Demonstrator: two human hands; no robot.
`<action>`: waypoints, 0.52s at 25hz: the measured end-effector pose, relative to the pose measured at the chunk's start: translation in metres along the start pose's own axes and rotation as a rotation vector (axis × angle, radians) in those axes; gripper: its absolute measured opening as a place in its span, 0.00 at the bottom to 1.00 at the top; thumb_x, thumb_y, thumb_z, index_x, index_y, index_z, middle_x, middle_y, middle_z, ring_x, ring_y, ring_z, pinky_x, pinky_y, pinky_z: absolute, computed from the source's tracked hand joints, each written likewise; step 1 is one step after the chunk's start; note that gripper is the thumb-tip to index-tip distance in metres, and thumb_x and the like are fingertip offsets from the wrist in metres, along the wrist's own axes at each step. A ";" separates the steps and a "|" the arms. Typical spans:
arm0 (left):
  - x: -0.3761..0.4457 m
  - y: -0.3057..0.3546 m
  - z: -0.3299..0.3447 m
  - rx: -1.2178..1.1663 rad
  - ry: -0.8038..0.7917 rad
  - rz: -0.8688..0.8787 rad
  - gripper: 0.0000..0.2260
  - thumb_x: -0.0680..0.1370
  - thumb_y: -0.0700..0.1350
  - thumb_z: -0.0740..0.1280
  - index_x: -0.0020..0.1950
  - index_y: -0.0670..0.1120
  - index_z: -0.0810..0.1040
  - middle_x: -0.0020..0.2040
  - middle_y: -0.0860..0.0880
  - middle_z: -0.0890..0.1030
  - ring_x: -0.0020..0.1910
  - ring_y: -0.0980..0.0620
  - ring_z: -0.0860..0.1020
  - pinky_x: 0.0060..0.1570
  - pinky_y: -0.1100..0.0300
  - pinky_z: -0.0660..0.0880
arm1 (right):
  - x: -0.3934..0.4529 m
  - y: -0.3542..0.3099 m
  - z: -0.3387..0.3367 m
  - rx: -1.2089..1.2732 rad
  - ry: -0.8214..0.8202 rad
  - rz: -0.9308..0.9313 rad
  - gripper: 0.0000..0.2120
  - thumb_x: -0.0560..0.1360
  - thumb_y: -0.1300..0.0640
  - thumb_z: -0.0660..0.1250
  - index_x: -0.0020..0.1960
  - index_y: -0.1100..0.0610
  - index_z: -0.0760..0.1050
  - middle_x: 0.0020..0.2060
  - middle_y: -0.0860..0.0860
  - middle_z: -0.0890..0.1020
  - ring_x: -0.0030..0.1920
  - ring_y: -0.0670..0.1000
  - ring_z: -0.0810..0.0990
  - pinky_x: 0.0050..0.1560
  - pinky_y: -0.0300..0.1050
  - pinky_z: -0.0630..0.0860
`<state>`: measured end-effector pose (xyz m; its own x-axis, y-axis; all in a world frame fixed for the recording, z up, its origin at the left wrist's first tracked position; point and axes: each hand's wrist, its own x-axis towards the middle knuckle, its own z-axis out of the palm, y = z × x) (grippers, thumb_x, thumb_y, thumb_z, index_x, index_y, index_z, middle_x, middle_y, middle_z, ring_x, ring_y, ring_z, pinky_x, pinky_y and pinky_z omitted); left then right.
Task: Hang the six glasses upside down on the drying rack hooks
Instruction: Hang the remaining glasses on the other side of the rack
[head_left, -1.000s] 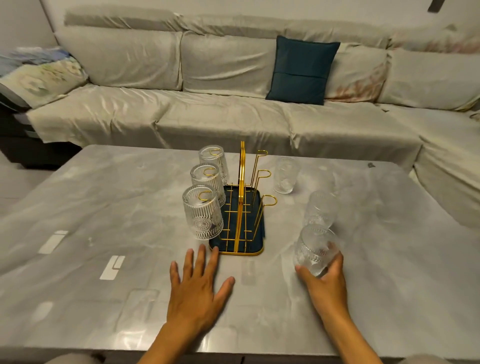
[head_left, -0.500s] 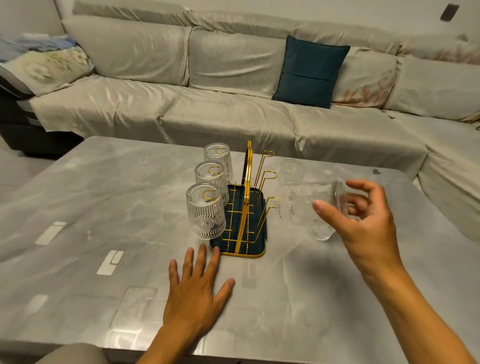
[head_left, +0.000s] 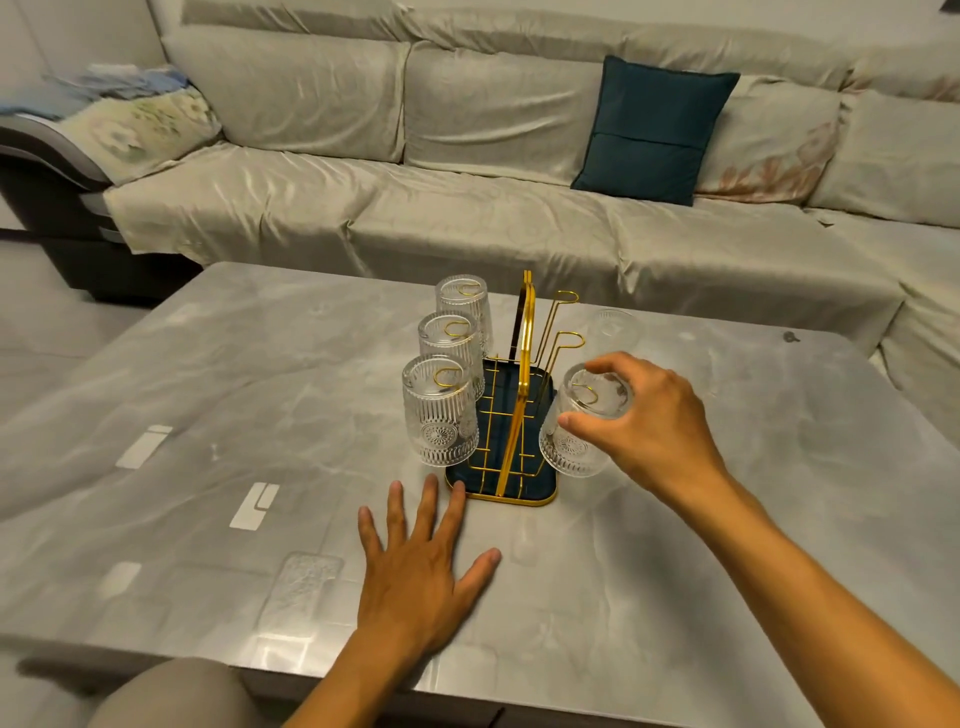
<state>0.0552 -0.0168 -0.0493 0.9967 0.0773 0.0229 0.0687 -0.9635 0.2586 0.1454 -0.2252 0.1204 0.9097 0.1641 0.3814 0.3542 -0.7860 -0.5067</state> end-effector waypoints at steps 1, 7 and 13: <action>0.000 -0.001 -0.001 0.003 0.001 -0.003 0.35 0.71 0.76 0.36 0.74 0.65 0.30 0.78 0.54 0.33 0.76 0.43 0.30 0.70 0.37 0.26 | -0.001 0.001 0.004 0.000 -0.013 0.003 0.26 0.63 0.43 0.76 0.58 0.50 0.75 0.53 0.52 0.82 0.51 0.54 0.77 0.48 0.54 0.79; 0.000 0.001 -0.003 0.022 -0.039 -0.017 0.36 0.70 0.76 0.34 0.73 0.64 0.27 0.78 0.54 0.32 0.75 0.43 0.29 0.70 0.36 0.27 | -0.003 0.014 0.013 0.059 -0.014 0.020 0.25 0.64 0.43 0.75 0.58 0.50 0.74 0.54 0.51 0.81 0.52 0.53 0.78 0.48 0.53 0.80; -0.003 0.003 -0.010 0.029 -0.059 -0.020 0.36 0.68 0.76 0.32 0.73 0.63 0.27 0.79 0.53 0.34 0.77 0.43 0.31 0.73 0.35 0.32 | -0.015 0.023 0.016 0.167 -0.002 0.007 0.26 0.68 0.39 0.70 0.63 0.44 0.68 0.60 0.46 0.76 0.56 0.48 0.74 0.50 0.45 0.77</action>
<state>0.0520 -0.0177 -0.0392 0.9959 0.0818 -0.0394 0.0887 -0.9691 0.2304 0.1435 -0.2365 0.0903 0.9128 0.1605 0.3757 0.3787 -0.6773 -0.6308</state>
